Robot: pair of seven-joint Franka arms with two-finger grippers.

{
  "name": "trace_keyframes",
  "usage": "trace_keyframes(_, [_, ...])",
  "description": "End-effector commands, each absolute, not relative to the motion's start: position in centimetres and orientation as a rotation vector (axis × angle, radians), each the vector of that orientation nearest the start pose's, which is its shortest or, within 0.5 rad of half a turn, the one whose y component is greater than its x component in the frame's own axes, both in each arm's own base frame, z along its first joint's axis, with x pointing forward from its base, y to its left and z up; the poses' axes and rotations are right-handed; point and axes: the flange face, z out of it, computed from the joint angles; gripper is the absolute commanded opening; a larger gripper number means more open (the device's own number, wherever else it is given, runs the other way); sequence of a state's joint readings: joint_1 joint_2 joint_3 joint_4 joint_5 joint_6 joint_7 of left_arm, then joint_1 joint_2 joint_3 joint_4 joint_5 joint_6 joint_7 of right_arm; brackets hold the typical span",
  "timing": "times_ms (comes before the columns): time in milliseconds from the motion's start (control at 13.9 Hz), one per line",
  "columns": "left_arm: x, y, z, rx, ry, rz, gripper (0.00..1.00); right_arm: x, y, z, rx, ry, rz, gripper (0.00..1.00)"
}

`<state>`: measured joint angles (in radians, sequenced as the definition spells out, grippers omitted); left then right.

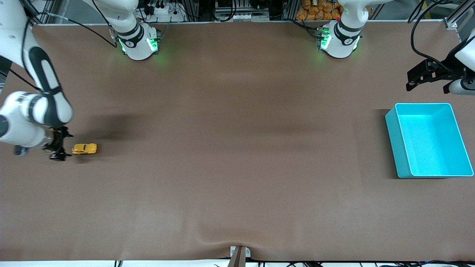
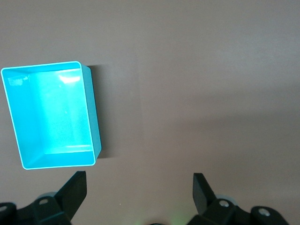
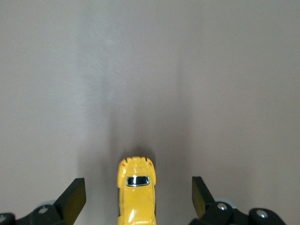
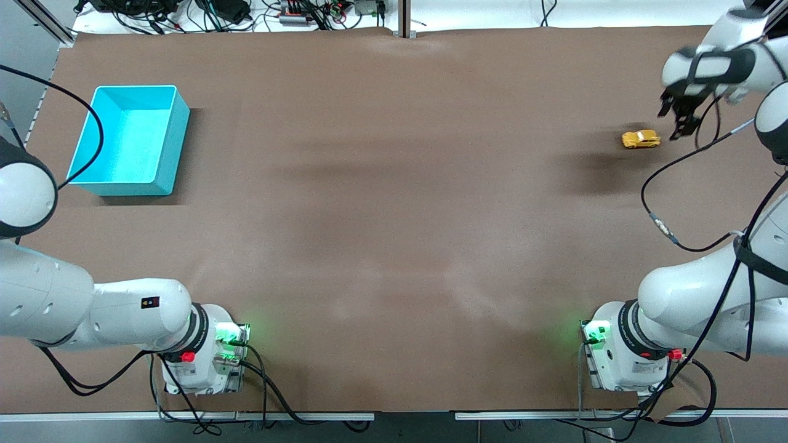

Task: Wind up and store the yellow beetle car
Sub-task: 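Drag the car backward away from the turquoise box with the right gripper, then open the right gripper to release the car rolling toward the box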

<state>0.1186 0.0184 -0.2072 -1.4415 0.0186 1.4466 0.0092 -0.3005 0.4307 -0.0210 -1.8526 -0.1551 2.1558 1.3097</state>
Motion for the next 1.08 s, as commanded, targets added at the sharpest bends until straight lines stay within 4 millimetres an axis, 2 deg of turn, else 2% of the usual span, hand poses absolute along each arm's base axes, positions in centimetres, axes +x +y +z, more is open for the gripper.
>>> trace_keyframes(0, [54.5,-4.3,66.8,-3.135,0.160,0.004,1.00,60.3,-19.3,39.0,-2.319,2.307,0.161,1.00])
trace_keyframes(72, [54.5,-4.3,66.8,-3.135,0.160,0.004,1.00,60.9,-18.8,41.6,-2.275,2.293,0.169,1.00])
trace_keyframes(144, [54.5,-4.4,66.8,-3.134,0.162,0.004,1.00,61.1,-18.6,42.8,-2.257,2.286,0.194,1.00])
trace_keyframes(432, [54.5,-4.3,66.8,-3.135,0.160,0.004,1.00,60.9,-17.8,44.2,-2.304,2.240,0.220,1.00])
trace_keyframes(576, [54.5,-4.3,66.8,-3.135,0.160,0.004,1.00,61.3,-16.2,44.8,-2.395,2.139,0.209,1.00])
trace_keyframes(720, [54.5,-4.3,66.8,-3.135,0.160,0.004,1.00,61.9,-13.4,45.3,-2.529,1.981,0.197,1.00])
trace_keyframes(864, [54.5,-4.3,66.8,-3.135,0.160,0.004,1.00,62.6,-12.5,46.8,-2.564,1.903,0.159,1.00])
trace_keyframes(1008, [54.5,-4.3,66.8,-3.135,0.160,0.004,1.00,62.6,-11.3,46.8,-2.636,1.817,0.200,1.00])
